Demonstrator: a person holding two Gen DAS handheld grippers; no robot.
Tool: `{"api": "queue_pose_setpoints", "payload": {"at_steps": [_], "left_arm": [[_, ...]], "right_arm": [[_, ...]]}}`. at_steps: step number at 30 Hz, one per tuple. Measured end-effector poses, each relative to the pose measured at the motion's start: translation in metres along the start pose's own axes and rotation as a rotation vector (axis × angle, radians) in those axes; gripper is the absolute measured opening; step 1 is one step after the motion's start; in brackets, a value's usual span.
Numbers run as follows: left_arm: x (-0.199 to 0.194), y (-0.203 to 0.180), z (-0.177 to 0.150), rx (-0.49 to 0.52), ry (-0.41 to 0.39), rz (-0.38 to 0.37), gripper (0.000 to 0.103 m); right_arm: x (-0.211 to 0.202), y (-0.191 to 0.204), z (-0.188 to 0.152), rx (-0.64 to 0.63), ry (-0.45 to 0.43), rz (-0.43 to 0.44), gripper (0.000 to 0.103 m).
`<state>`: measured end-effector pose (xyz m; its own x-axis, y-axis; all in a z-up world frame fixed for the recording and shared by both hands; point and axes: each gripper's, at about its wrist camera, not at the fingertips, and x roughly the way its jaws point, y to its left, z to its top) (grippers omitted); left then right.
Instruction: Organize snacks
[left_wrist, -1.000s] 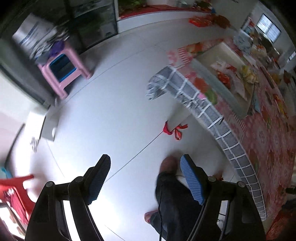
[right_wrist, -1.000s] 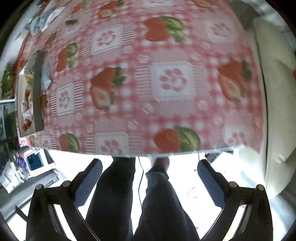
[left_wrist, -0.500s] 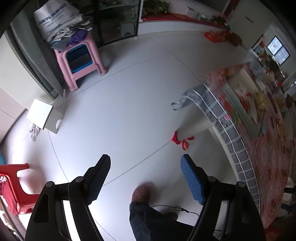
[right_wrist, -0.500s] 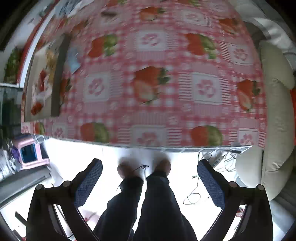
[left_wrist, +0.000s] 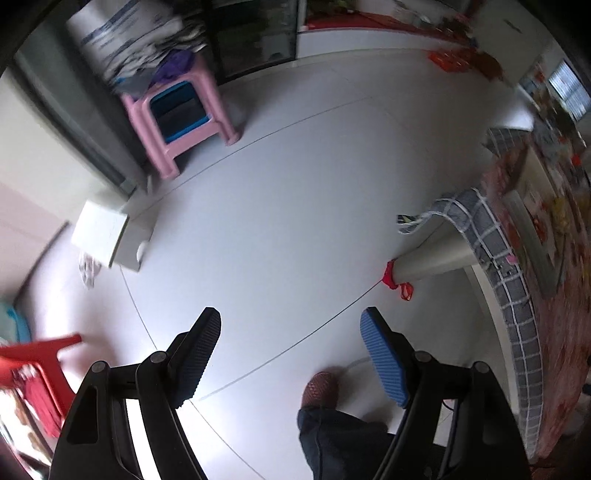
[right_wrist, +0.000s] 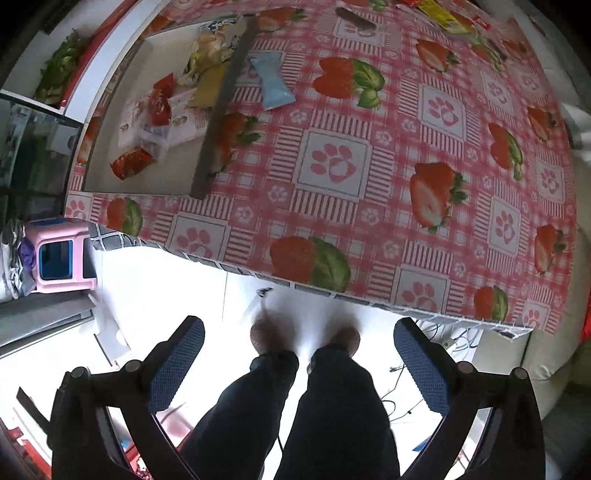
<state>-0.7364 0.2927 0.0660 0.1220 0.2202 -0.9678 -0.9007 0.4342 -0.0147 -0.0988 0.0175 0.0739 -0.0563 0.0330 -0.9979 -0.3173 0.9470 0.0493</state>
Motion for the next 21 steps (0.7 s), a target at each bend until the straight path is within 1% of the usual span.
{"api": "queue_pose_setpoints", "payload": {"at_steps": [3,5,8,10,11,13,15,17,19,21], "left_arm": [[-0.008,-0.025,0.006,0.089,-0.015,0.001,0.081],[-0.018,-0.045,0.003,0.152,-0.027,0.006,0.081],[-0.032,-0.078,-0.01,0.238,-0.035,0.003,0.081],[-0.04,-0.105,-0.028,0.299,-0.028,0.007,0.081],[-0.042,-0.115,-0.036,0.322,-0.019,0.009,0.081],[-0.049,-0.141,-0.062,0.361,0.026,0.01,0.081],[-0.056,-0.164,-0.084,0.404,0.061,-0.013,0.081],[-0.064,-0.192,-0.109,0.487,0.075,0.008,0.081],[-0.077,-0.219,-0.128,0.565,0.057,0.039,0.081],[-0.093,-0.244,-0.139,0.619,0.041,0.037,0.081]], "right_arm": [[-0.009,-0.02,-0.012,0.046,-0.062,0.022,0.103],[-0.016,-0.039,-0.027,0.063,-0.124,0.034,0.103],[-0.023,-0.071,-0.055,0.074,-0.2,0.054,0.103],[-0.02,-0.096,-0.075,0.087,-0.218,0.071,0.103],[-0.016,-0.111,-0.089,0.097,-0.216,0.077,0.103],[-0.006,-0.145,-0.119,0.134,-0.19,0.085,0.103],[0.007,-0.185,-0.154,0.217,-0.158,0.124,0.103],[0.025,-0.231,-0.191,0.343,-0.118,0.171,0.103],[0.043,-0.272,-0.225,0.476,-0.078,0.19,0.103],[0.06,-0.312,-0.26,0.614,-0.06,0.217,0.103]]}}
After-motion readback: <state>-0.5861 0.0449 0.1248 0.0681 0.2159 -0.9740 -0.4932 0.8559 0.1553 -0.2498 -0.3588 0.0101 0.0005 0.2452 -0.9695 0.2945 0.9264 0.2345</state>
